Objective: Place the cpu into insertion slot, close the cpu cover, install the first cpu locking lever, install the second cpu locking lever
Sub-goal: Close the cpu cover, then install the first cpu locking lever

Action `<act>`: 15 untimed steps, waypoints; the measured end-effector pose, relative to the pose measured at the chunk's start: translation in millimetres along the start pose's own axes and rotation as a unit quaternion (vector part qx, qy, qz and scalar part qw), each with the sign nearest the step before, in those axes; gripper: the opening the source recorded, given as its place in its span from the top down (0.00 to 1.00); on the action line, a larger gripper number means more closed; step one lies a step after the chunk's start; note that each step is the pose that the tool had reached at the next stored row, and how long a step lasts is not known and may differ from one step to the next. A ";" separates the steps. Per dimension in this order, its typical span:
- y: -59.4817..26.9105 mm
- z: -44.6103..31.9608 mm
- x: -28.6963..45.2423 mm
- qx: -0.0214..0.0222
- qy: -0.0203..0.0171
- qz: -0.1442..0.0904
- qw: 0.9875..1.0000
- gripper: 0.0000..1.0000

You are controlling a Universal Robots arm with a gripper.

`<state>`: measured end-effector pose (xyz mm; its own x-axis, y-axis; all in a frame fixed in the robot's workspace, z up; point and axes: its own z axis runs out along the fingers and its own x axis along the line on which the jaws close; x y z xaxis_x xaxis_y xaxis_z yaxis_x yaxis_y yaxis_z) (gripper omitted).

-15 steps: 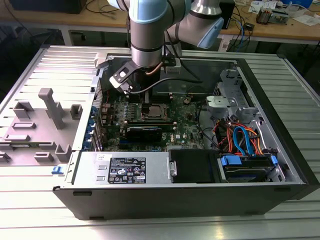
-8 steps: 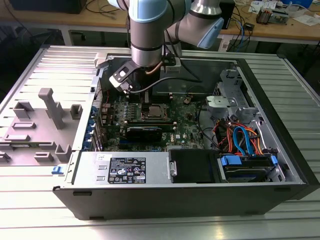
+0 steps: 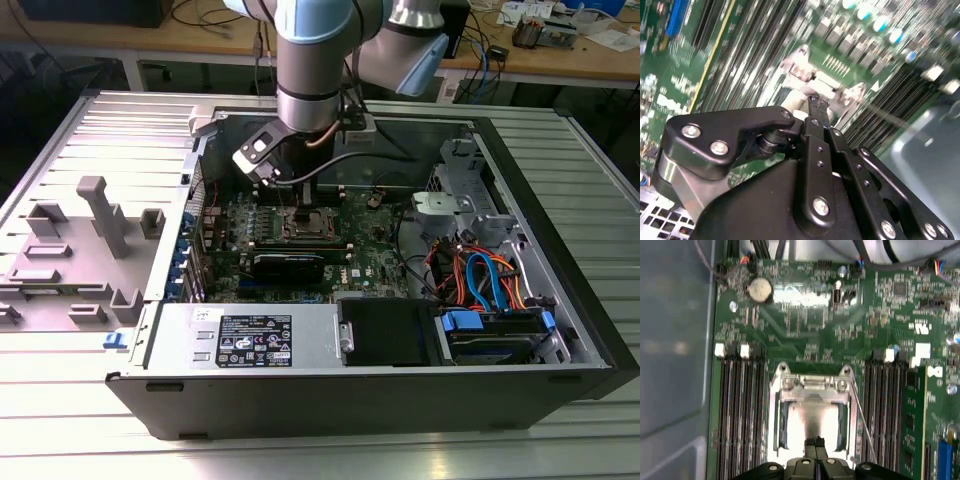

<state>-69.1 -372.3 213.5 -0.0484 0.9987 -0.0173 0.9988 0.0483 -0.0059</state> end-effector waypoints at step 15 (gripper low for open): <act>9.3 0.2 -0.5 0.000 0.000 0.000 1.000 0.89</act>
<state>-59.8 -372.3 213.2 -0.0483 0.9987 -0.0173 0.9988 0.0482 -0.0065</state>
